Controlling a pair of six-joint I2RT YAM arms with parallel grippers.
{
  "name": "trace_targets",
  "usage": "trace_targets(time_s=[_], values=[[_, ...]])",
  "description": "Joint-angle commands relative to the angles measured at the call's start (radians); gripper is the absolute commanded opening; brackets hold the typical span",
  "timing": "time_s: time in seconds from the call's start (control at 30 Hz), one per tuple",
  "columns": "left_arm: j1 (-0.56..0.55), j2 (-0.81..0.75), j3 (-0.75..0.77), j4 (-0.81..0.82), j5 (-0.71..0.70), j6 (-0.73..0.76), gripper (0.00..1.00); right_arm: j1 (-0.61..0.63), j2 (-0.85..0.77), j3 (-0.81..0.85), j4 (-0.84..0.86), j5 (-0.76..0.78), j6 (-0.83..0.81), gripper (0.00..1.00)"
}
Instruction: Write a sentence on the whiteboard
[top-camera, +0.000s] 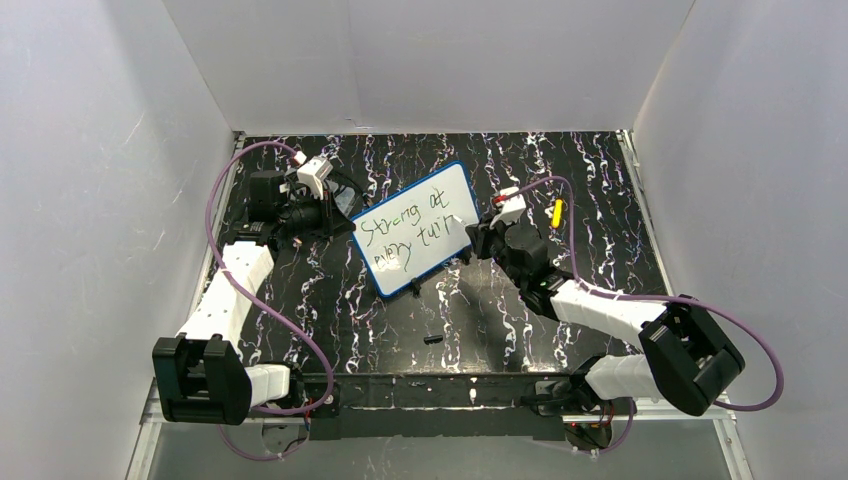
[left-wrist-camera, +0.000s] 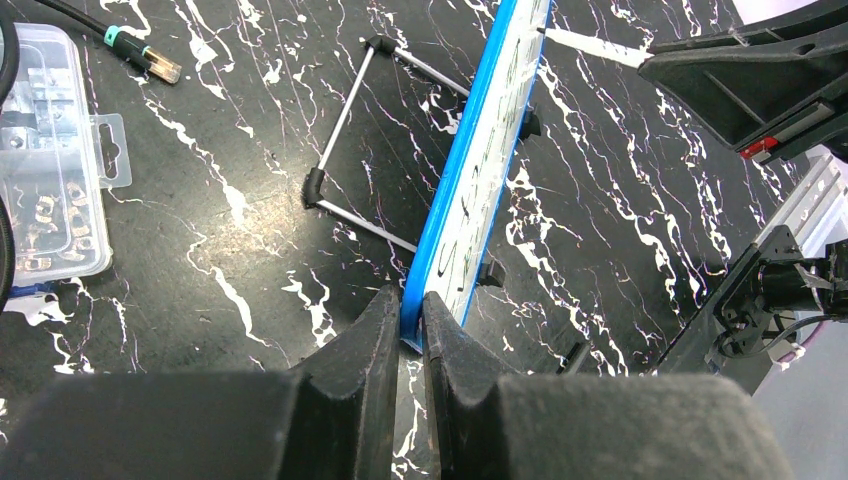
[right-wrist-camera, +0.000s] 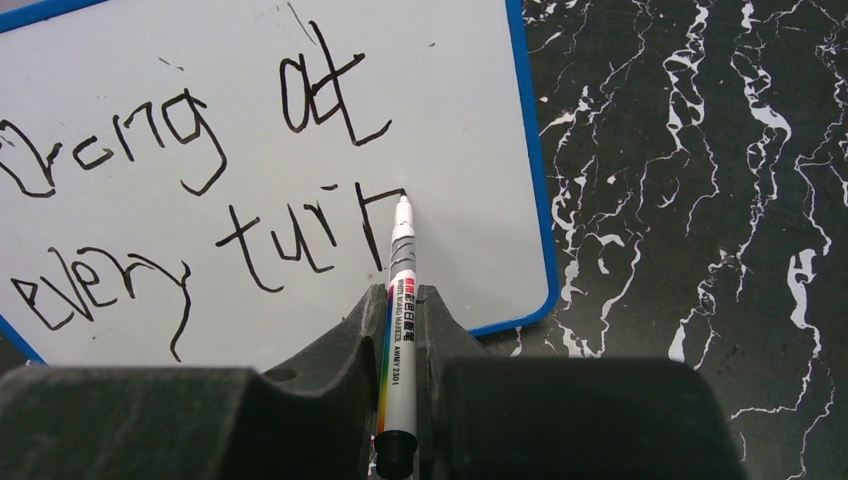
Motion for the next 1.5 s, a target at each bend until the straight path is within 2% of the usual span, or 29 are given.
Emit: trace_targets(time_s=[0.0,0.4,0.63,1.47], values=[[-0.005,-0.027,0.001,-0.016,0.014,0.010,0.00,-0.006,0.001,-0.024,-0.012,-0.002,0.023,0.01],[-0.004,-0.030,0.000,-0.018,0.013,0.010,0.00,-0.006,-0.040,-0.056,-0.029,-0.001,0.039,0.01],[-0.005,-0.030,0.001,-0.018,0.015,0.010,0.00,-0.006,-0.102,-0.067,-0.038,0.063,0.042,0.01],[-0.005,-0.026,0.001,-0.018,0.014,0.010,0.00,-0.006,-0.008,-0.038,0.022,0.066,0.017,0.01]])
